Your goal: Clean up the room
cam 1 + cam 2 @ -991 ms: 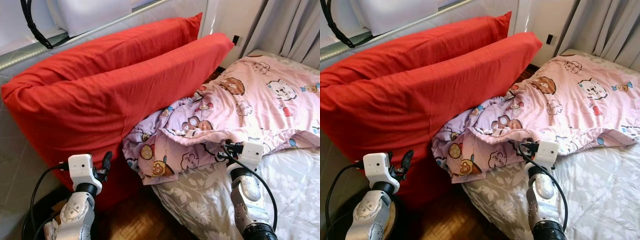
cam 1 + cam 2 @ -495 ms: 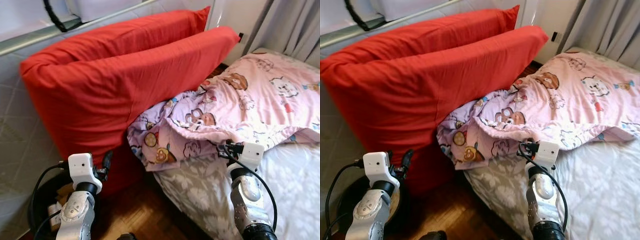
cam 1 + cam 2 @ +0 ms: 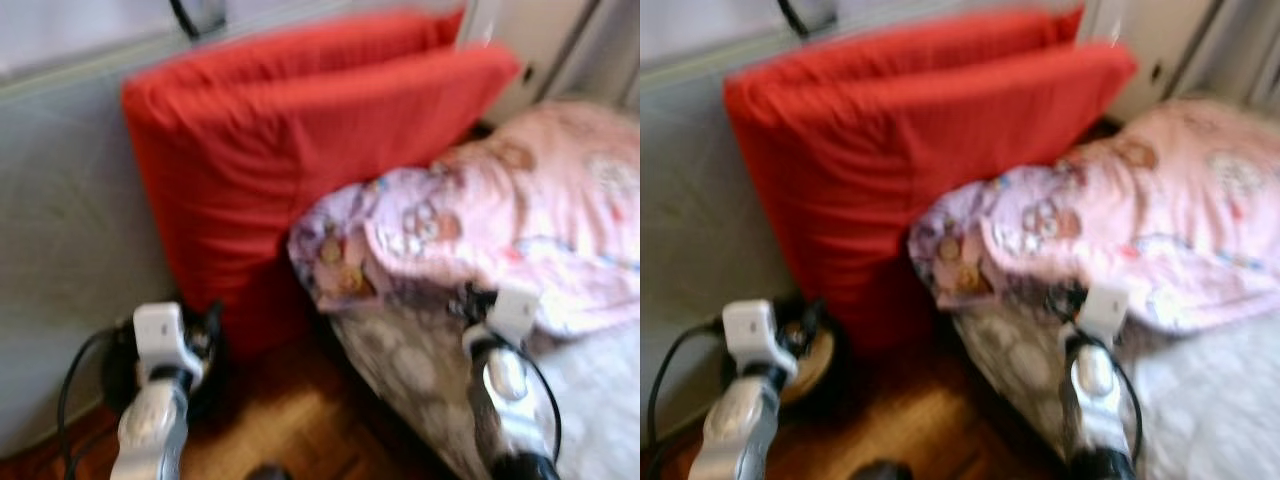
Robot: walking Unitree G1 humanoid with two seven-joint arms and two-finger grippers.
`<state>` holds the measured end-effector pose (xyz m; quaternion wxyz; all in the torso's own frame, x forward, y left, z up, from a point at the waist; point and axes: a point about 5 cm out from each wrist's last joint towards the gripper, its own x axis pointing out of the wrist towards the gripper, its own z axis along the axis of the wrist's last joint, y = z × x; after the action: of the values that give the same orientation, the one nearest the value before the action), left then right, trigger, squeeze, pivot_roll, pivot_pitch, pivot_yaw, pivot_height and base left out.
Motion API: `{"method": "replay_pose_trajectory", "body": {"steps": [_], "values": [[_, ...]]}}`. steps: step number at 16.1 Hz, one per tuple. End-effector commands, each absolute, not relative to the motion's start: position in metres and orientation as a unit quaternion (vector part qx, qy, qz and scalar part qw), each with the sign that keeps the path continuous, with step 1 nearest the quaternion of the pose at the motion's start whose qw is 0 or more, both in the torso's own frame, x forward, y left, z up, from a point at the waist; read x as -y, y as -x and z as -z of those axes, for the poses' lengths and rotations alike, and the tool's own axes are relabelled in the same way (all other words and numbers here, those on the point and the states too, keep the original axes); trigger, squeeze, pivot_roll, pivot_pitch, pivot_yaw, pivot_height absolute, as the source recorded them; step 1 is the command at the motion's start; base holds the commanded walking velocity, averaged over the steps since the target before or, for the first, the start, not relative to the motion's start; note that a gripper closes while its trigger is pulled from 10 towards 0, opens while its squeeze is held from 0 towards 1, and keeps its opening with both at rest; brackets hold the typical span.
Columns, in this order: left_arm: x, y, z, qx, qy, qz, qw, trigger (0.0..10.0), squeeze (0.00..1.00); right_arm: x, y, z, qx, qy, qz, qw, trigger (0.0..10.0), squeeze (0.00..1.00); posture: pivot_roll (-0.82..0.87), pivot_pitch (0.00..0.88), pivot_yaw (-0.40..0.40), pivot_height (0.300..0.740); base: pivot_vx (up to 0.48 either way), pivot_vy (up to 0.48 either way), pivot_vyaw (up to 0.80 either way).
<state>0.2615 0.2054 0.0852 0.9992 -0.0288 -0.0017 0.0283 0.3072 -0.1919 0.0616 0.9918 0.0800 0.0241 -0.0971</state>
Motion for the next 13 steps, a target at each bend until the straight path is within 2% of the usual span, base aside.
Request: {"method": "replay_pose_trajectory", "body": {"steps": [1,4,8,13], "values": [[-0.204,-0.262,-0.085,-0.001,0.03,-0.026,0.999,10.0,0.0,0.196,-0.307,-0.064,-0.018,-0.079,0.105,0.991,10.0,0.0,0.12,0.136,-0.018,0.74,-0.27,0.0,0.0],[-0.204,-0.261,-0.085,-0.002,0.029,-0.026,0.999,10.0,0.0,0.198,-0.307,-0.065,-0.015,-0.076,0.116,0.99,10.0,0.0,0.12,0.137,-0.017,0.74,-0.268,0.0,0.0],[-0.205,-0.261,-0.084,-0.007,0.022,-0.027,0.999,10.0,0.0,0.208,-0.308,-0.073,0.005,-0.072,0.149,0.986,10.0,0.0,0.12,0.138,-0.015,0.74,0.0,0.0,0.0],[-0.203,-0.261,-0.083,-0.01,0.019,-0.026,0.999,10.0,0.0,0.2,-0.309,-0.076,0.01,-0.057,0.119,0.991,10.0,0.0,0.12,0.14,-0.018,0.74,0.0,0.0,0.0]]}}
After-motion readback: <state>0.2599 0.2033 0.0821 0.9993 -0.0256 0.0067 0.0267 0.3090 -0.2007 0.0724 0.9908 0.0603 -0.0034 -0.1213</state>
